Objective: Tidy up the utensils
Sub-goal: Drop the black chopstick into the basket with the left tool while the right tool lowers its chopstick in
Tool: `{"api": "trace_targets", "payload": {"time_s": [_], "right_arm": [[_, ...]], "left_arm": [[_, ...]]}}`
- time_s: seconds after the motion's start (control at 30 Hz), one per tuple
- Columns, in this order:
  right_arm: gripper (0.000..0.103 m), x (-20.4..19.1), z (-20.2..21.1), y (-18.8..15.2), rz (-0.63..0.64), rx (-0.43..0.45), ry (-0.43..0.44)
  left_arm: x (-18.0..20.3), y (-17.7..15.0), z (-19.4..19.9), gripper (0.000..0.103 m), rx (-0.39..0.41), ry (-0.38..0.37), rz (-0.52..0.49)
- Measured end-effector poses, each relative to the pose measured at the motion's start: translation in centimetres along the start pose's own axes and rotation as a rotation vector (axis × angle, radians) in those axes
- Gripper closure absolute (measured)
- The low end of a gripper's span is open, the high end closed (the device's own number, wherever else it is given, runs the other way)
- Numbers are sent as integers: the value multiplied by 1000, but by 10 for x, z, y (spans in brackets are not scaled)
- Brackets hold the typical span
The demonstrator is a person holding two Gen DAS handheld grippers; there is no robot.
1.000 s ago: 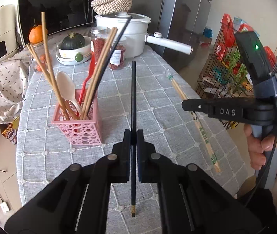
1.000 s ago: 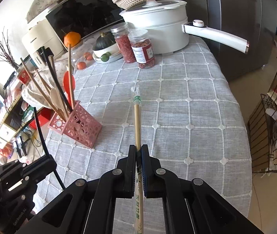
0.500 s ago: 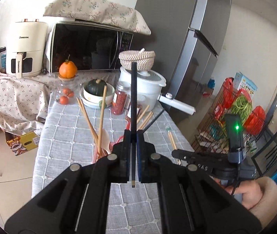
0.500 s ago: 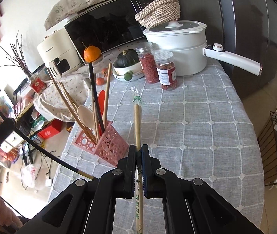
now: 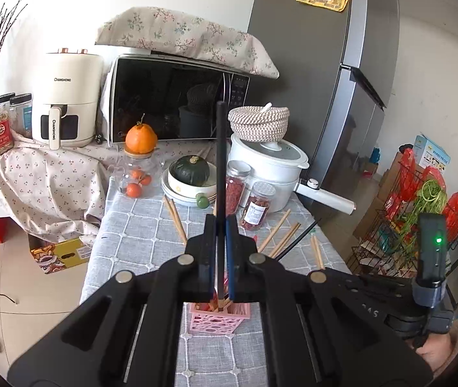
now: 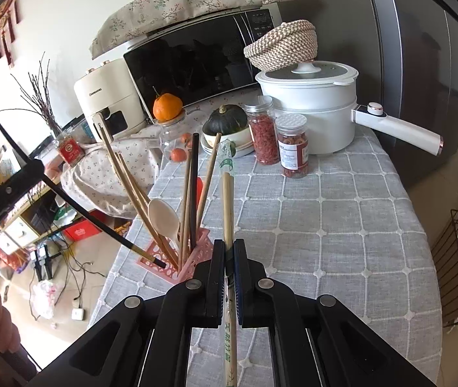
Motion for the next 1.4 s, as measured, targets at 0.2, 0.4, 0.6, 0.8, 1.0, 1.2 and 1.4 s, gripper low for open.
{"api": "trace_targets", "payload": {"time_s": [0.2,0.4,0.6,0.8,1.0,1.2,1.4], "right_arm": [[98,-1,6,3,3,44,-2],[98,-2,12,5,5,85,2],[98,-10,17,9,-1,138,14],[98,-25,25,18,7,214,35],[98,-44,23,26,-3,267,73],[98,-66,10,34,-21,315,91],[98,-77,4,48,-15,446,-56]], "left_arm": [[-7,-15,-24,96,-72,26,1],[-9,-28,-42,95,-134,32,4],[-15,-35,-56,95,-127,16,6],[-17,-42,-61,78,-188,-35,49],[-20,-35,-39,44,-183,-34,41],[-43,-52,-34,37,-301,54,56],[-72,-72,-35,34,-399,122,48]]}}
Point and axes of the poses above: each gripper's, at about its wrist camera, not at the fingertips, and z roughly against the way its jaws point, x to its right, y to its top, the point moved 5 cm from there along -z, roughly the way its jaws point, and after that the axes turned 8 degrees about x, right-handed, at the moved point
